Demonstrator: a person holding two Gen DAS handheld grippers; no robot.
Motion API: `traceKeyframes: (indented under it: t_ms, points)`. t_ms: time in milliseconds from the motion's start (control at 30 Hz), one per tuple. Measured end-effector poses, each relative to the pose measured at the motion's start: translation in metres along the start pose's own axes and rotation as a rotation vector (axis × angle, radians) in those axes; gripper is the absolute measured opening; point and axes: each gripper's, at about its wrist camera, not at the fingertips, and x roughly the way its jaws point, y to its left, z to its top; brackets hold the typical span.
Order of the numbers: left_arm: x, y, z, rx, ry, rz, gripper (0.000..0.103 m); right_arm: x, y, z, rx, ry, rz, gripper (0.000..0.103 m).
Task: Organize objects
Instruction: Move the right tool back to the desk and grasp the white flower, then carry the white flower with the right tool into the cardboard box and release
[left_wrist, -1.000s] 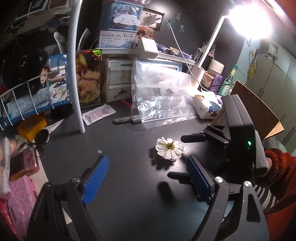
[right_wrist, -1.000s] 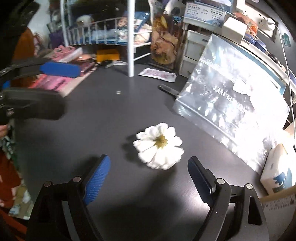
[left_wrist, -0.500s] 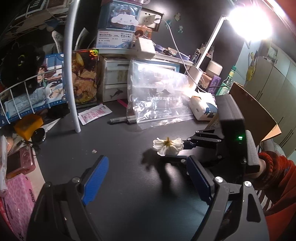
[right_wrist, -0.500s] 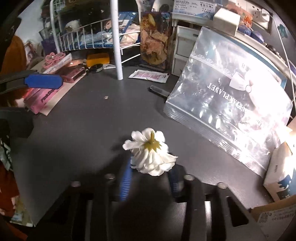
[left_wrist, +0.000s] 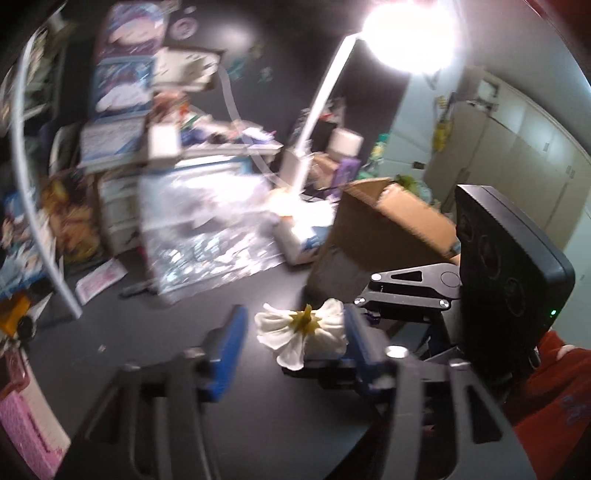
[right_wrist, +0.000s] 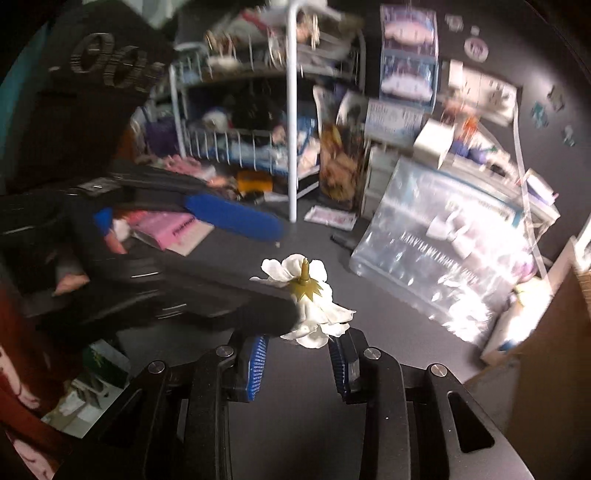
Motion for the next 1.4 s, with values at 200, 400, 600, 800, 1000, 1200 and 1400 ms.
traceKeyframes:
  t_ms: [200,400,600,800,1000,1200,1400]
  points:
    - [0.002,-0.043,0.030,0.089,-0.023,-0.025,0.037,-0.056,-0.008,0.001,0.007,-0.083,-0.062,0.026]
    - [0.023,-0.076,0.064,0.158,-0.020,-0.068,0.034,-0.095,-0.036,0.001,0.037,-0.117,-0.128,0.026]
    - [0.057,-0.102,0.094,0.199,0.012,-0.117,0.034,-0.120,-0.073,-0.004,0.090,-0.108,-0.188,0.026]
    - [0.099,-0.116,0.117,0.196,0.080,-0.169,0.034,-0.135,-0.116,-0.013,0.188,-0.050,-0.216,0.026]
    - [0.119,-0.122,0.125,0.209,0.128,-0.147,0.054,-0.134,-0.140,-0.017,0.215,0.006,-0.234,0.036]
    - [0.122,-0.117,0.130,0.194,0.122,-0.098,0.084,-0.133,-0.150,-0.017,0.205,0.033,-0.288,0.078]
    - [0.109,-0.110,0.127,0.180,0.075,-0.038,0.085,-0.136,-0.156,-0.018,0.216,0.036,-0.287,0.078]
